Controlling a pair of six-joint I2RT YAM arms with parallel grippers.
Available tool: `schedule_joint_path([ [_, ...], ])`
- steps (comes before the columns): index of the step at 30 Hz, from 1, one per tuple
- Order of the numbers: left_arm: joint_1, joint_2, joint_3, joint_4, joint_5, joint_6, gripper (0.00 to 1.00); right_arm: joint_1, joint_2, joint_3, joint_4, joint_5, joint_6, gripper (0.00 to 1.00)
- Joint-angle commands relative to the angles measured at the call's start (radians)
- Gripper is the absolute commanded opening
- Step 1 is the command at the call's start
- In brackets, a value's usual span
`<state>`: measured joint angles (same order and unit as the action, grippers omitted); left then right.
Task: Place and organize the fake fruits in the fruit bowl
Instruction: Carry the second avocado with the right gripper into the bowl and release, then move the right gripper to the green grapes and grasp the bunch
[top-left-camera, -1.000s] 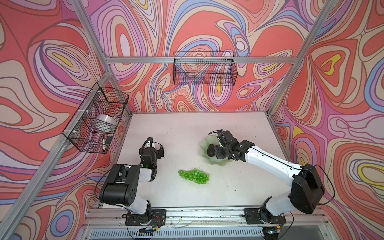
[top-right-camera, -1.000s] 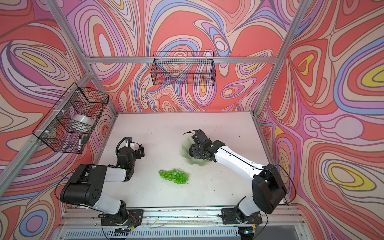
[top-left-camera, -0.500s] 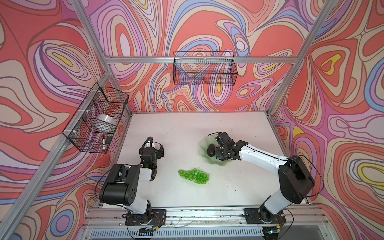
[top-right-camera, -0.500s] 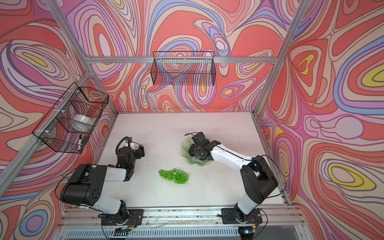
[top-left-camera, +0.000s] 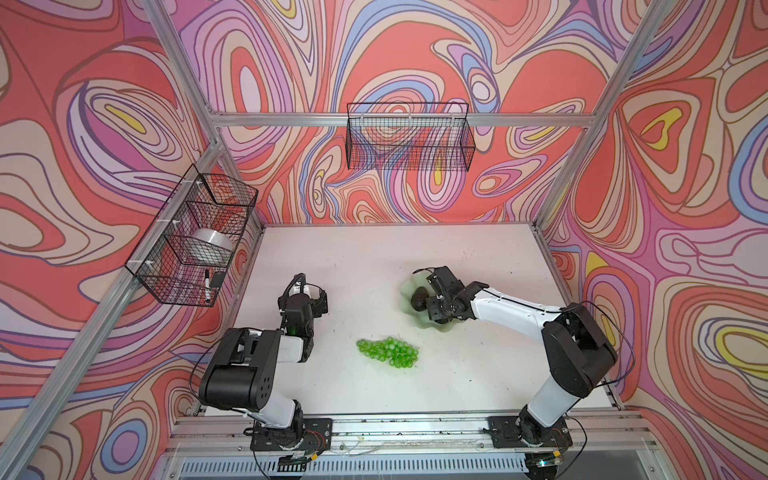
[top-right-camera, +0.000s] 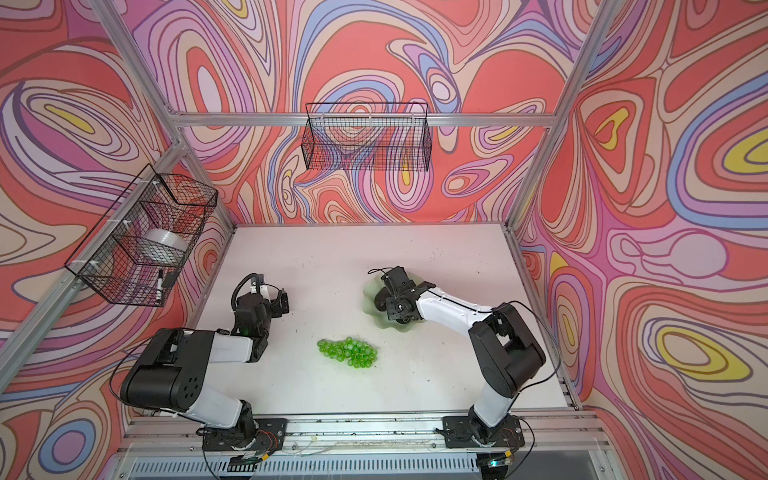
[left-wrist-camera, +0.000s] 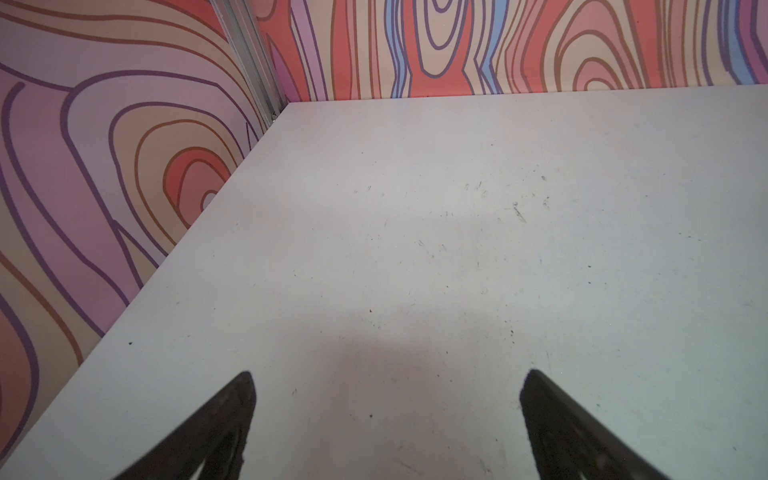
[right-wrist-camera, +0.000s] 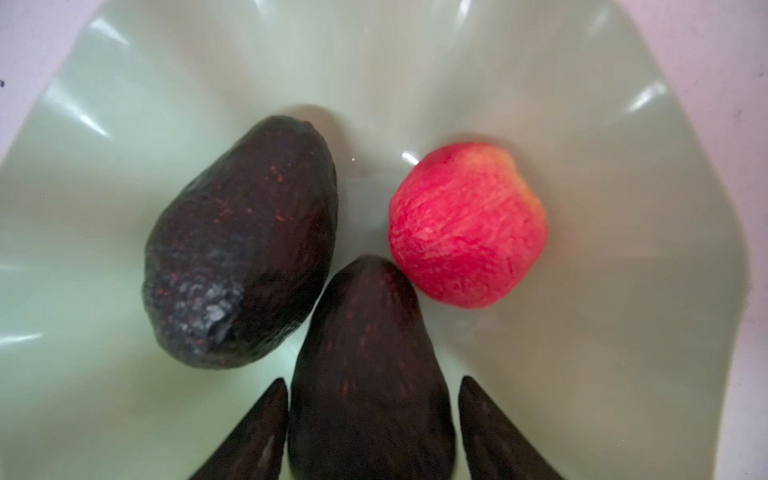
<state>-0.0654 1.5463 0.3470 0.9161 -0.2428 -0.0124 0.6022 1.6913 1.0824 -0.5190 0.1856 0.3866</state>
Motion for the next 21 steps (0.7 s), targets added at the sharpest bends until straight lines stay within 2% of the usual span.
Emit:
schedule_joint_path([
  [1, 0.003, 0.003, 0.015, 0.014, 0.0, -0.008, 1.0, -0.006, -0.053, 0.037, -0.019, 0.007, 0.001, 0.7],
  [5, 0.004, 0.002, 0.014, 0.015, 0.0, -0.009, 1.0, -0.005, -0.119, 0.076, -0.067, 0.001, -0.05, 0.73],
  [9, 0.003, 0.002, 0.015, 0.015, 0.0, -0.008, 1.0, 0.022, -0.214, 0.09, -0.085, -0.082, -0.121, 0.73],
  [11, 0.003, 0.004, 0.015, 0.015, -0.001, -0.008, 1.0, 0.076, -0.248, 0.093, -0.088, -0.107, -0.171, 0.73],
  [14, 0.003, 0.003, 0.015, 0.015, -0.002, -0.008, 1.0, 0.213, -0.251, 0.098, -0.099, -0.103, -0.249, 0.74],
  [21, 0.003, 0.002, 0.014, 0.014, 0.0, -0.009, 1.0, 0.397, -0.117, 0.087, -0.051, -0.151, -0.315, 0.76],
])
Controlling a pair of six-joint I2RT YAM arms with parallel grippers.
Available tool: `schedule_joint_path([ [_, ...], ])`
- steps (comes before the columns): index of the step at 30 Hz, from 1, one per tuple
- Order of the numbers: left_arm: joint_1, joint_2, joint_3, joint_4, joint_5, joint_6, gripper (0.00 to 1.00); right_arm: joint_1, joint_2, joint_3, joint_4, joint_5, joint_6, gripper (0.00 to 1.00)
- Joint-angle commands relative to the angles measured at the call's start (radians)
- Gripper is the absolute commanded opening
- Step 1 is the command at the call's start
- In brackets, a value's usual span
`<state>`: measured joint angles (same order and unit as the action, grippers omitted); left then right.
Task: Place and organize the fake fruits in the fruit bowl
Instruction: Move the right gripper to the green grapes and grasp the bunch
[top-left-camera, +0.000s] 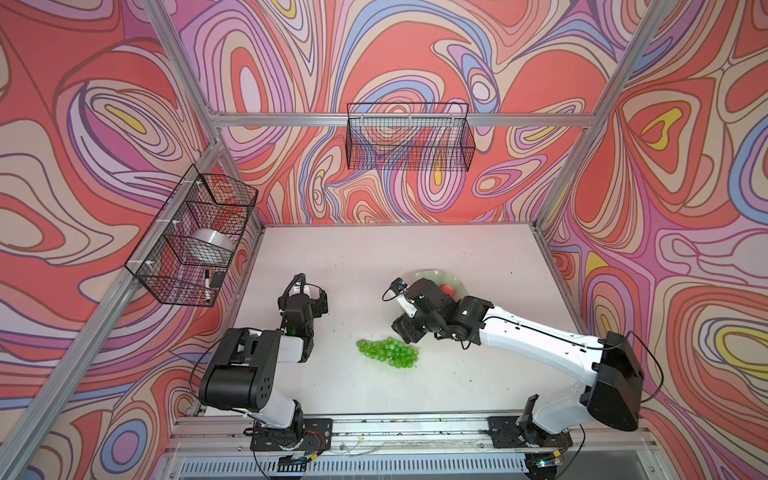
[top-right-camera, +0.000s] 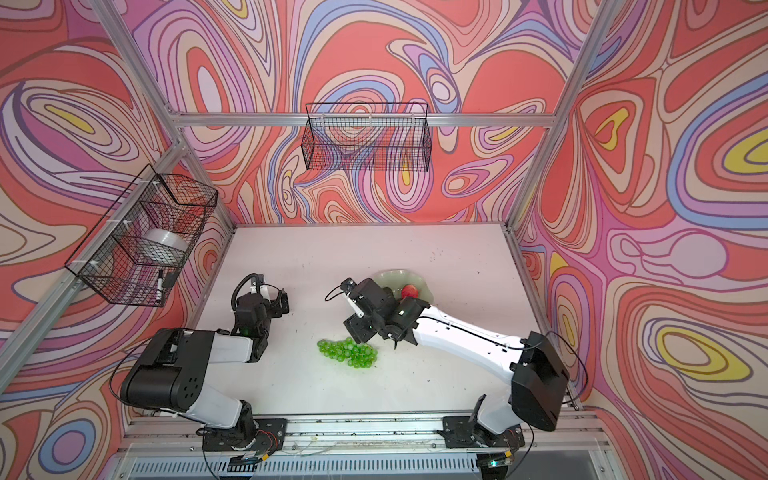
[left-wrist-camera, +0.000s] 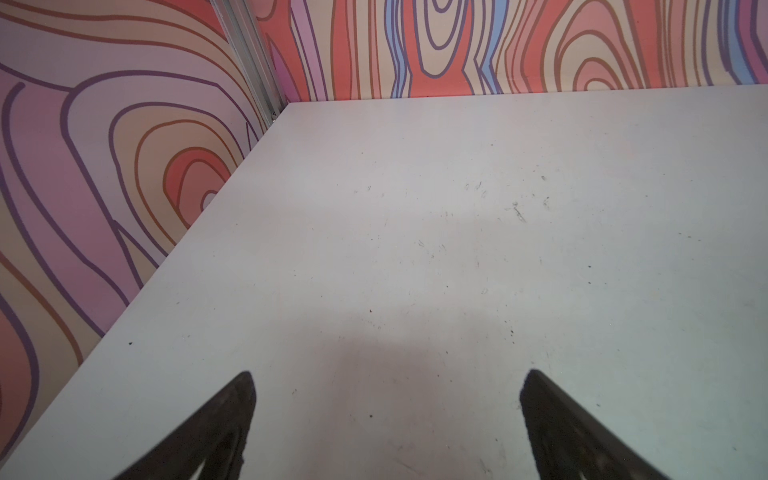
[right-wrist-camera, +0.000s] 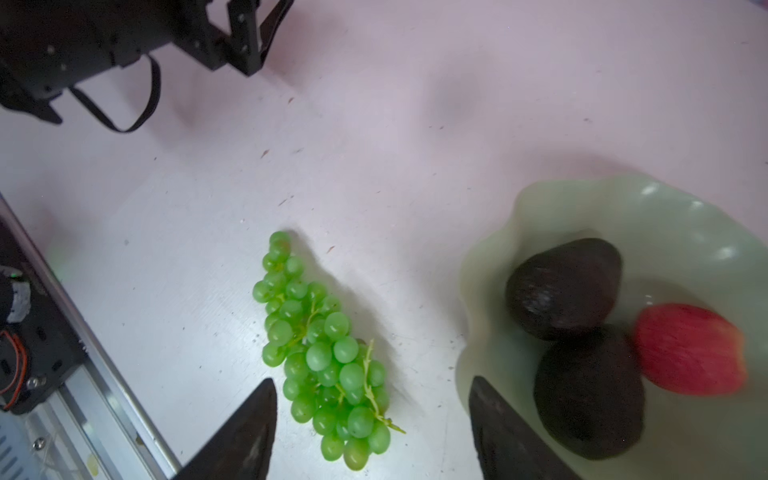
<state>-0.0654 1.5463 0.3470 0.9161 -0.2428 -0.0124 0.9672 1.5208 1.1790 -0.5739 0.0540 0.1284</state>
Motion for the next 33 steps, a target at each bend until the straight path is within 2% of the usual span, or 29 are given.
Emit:
schedule_joint_path([
  [1, 0.003, 0.002, 0.015, 0.014, -0.001, -0.008, 1.0, 0.044, 0.075, -0.004, 0.009, -0.025, -0.067, 0.77],
  [11, 0.003, 0.002, 0.015, 0.015, 0.0, -0.009, 1.0, 0.082, 0.234, 0.022, 0.068, -0.049, -0.15, 0.89],
  [24, 0.003, 0.003, 0.015, 0.015, 0.0, -0.008, 1.0, 0.091, 0.365, 0.034, 0.082, -0.058, -0.132, 0.86],
  [28, 0.003, 0.002, 0.015, 0.015, 0.0, -0.009, 1.0, 0.093, 0.375, 0.034, 0.085, -0.06, -0.119, 0.77],
  [32, 0.003, 0.002, 0.014, 0.015, 0.0, -0.008, 1.0, 0.093, 0.368, 0.024, 0.093, -0.063, -0.097, 0.55],
  [33, 0.003, 0.002, 0.015, 0.015, 0.0, -0.008, 1.0, 0.093, 0.362, 0.021, 0.096, -0.062, -0.09, 0.53],
])
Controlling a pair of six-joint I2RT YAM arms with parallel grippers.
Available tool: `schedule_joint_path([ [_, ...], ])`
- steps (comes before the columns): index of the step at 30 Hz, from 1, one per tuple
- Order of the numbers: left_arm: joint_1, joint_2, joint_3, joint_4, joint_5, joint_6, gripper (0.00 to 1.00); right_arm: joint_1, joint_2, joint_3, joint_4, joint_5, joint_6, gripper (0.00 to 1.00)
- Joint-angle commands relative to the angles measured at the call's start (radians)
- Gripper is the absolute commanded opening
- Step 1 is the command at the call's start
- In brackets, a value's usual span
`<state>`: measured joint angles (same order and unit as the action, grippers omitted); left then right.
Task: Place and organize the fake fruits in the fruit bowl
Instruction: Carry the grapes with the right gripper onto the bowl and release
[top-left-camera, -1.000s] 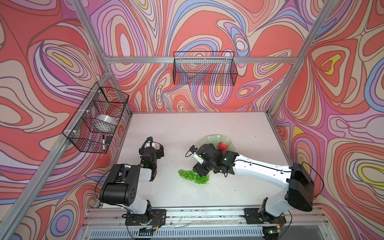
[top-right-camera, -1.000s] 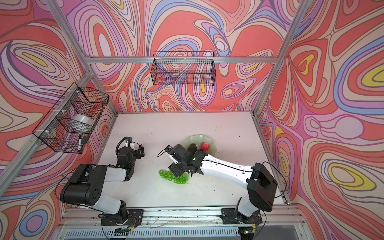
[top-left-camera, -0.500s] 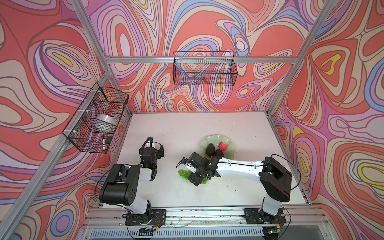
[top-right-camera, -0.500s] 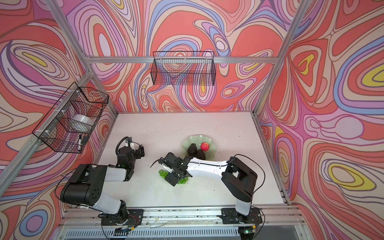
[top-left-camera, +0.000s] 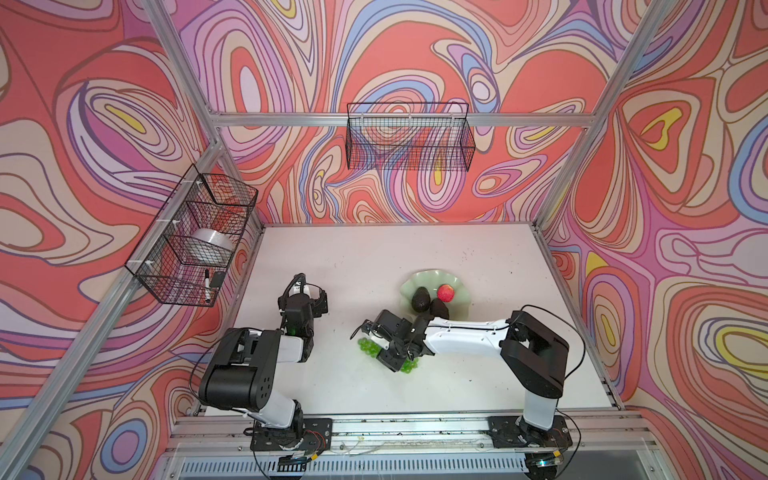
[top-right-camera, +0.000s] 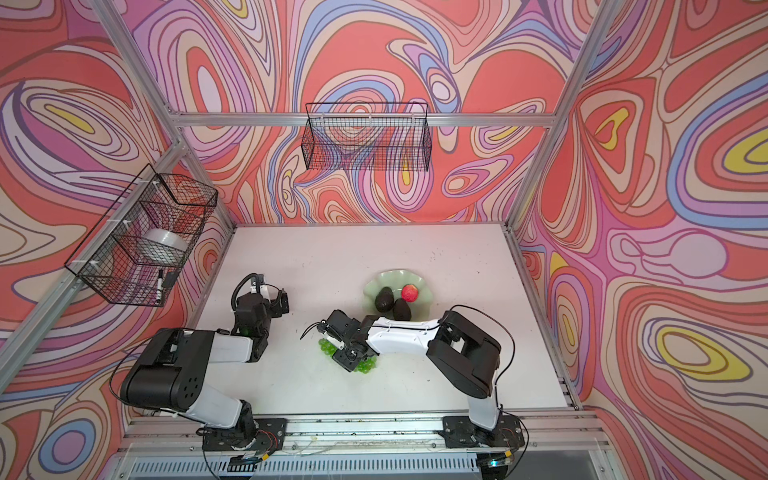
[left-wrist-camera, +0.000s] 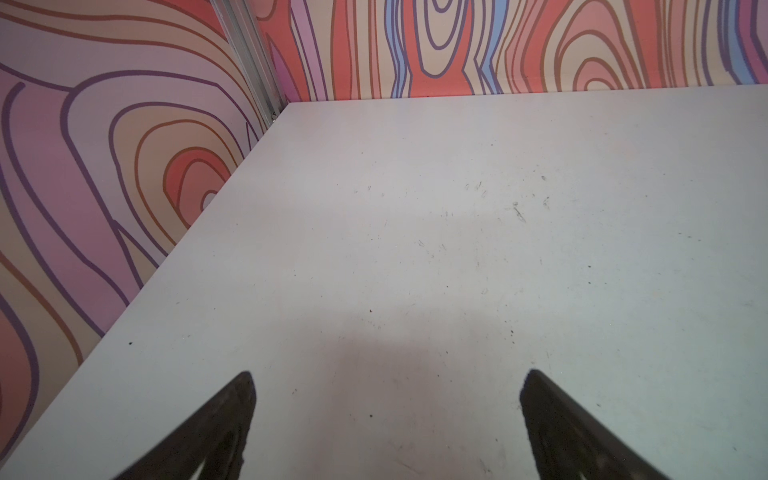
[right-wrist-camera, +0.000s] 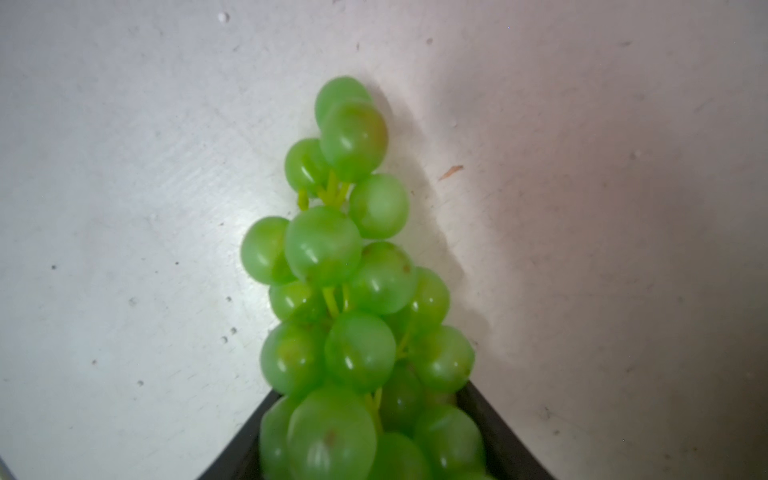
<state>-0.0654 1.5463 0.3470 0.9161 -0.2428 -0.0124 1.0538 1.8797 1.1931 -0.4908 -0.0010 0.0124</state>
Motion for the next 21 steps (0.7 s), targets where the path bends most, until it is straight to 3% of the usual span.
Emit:
schedule_joint_path([
  [1, 0.003, 0.002, 0.015, 0.015, 0.0, -0.008, 1.0, 0.007, -0.004, 0.005, 0.014, -0.007, 0.034, 0.51],
  [13, 0.003, 0.003, 0.014, 0.014, -0.001, -0.009, 1.0, -0.004, -0.144, 0.043, 0.01, 0.001, 0.108, 0.33],
  [21, 0.004, 0.002, 0.015, 0.015, -0.001, -0.008, 1.0, -0.138, -0.313, 0.054, -0.035, -0.023, 0.176, 0.31],
])
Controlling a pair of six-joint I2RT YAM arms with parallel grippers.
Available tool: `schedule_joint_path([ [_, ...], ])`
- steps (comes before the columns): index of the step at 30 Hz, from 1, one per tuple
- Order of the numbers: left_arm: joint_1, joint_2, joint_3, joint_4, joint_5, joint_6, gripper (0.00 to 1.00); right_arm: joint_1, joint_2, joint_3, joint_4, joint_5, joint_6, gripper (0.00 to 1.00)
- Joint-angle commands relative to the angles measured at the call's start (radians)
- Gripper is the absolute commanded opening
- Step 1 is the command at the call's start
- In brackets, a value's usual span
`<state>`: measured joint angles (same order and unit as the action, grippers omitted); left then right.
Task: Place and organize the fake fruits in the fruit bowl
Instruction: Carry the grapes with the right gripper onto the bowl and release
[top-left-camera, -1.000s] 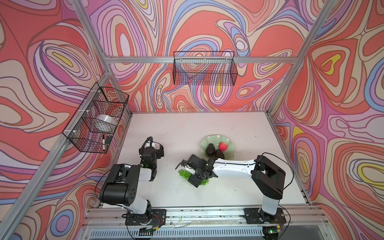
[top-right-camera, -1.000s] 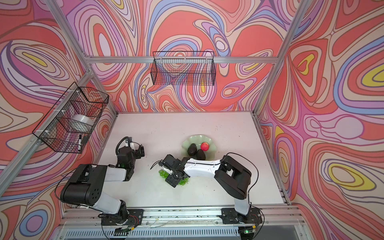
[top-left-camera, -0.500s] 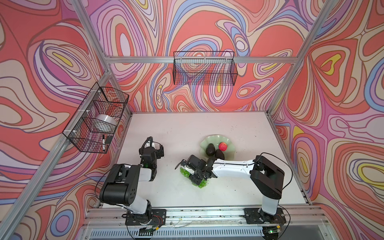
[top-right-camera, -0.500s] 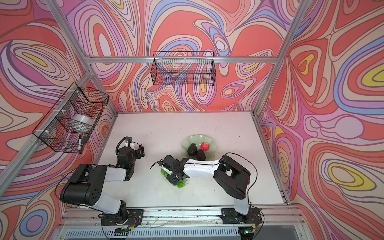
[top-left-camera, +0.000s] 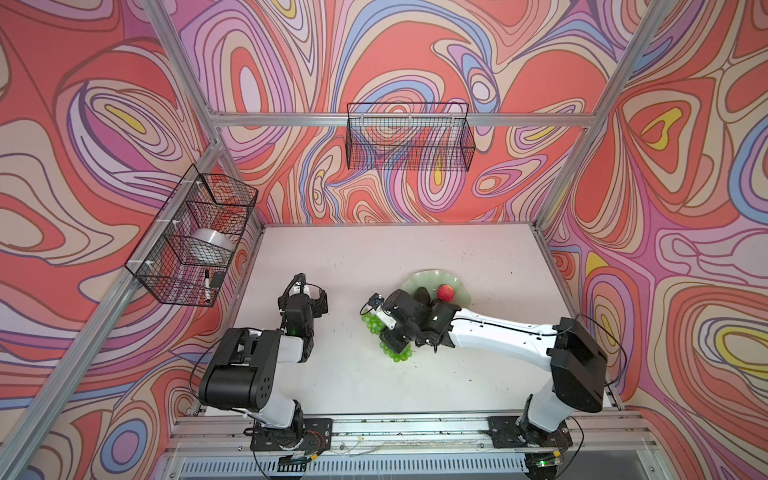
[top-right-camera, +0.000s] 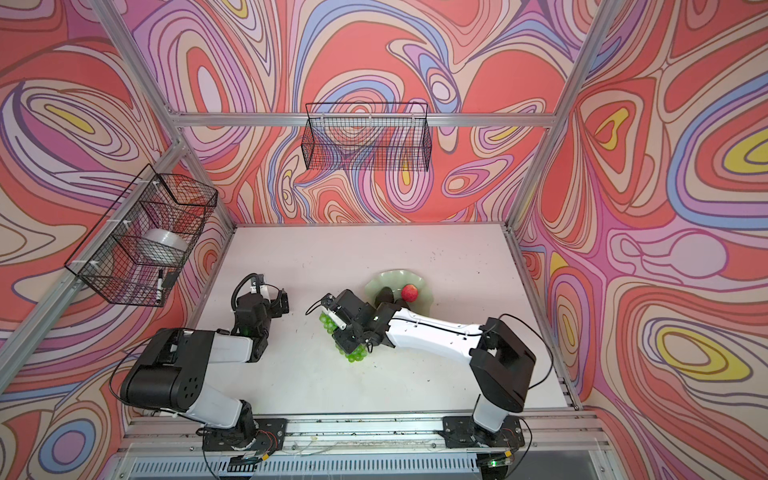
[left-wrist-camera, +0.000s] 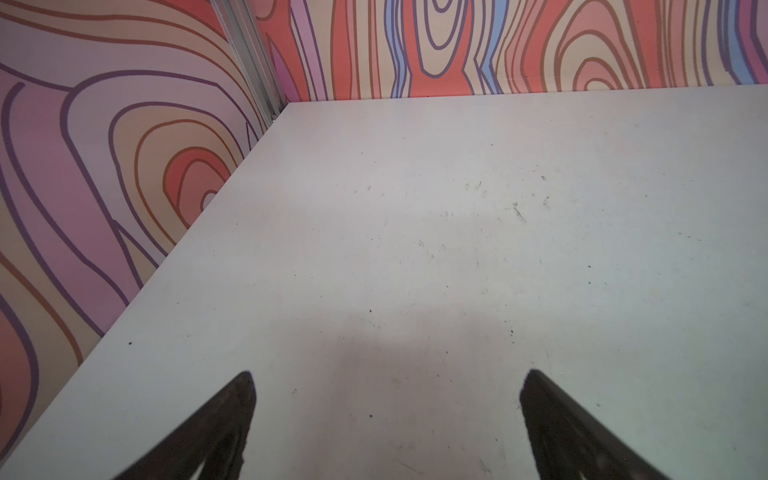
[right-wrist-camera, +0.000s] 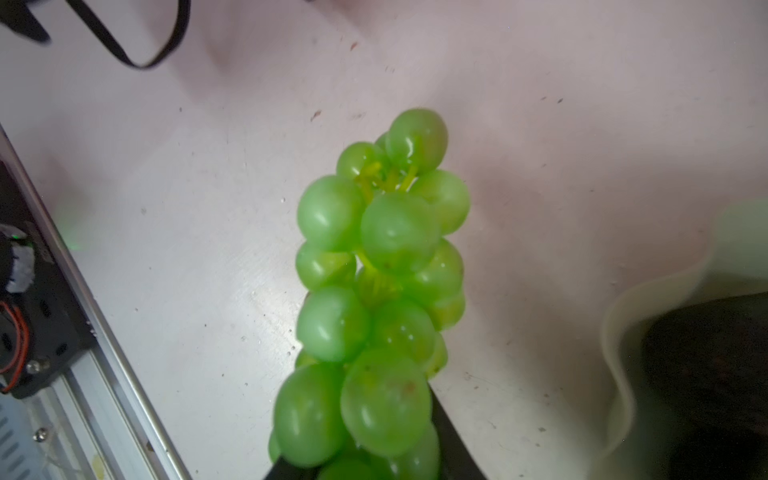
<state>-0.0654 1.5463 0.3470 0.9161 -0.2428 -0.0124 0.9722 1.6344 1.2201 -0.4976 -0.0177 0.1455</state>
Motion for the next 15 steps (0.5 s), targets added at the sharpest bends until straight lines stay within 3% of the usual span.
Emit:
schedule_joint_path([
  [1, 0.003, 0.002, 0.016, 0.014, -0.001, -0.008, 1.0, -0.089, -0.09, 0.026, -0.036, -0.014, 0.05, 0.32],
  [8, 0.003, 0.002, 0.015, 0.015, -0.001, -0.008, 1.0, -0.298, -0.147, 0.022, -0.102, 0.015, 0.055, 0.32],
  [15, 0.003, 0.003, 0.014, 0.015, -0.001, -0.008, 1.0, -0.405, -0.088, -0.003, -0.049, 0.018, 0.055, 0.32],
])
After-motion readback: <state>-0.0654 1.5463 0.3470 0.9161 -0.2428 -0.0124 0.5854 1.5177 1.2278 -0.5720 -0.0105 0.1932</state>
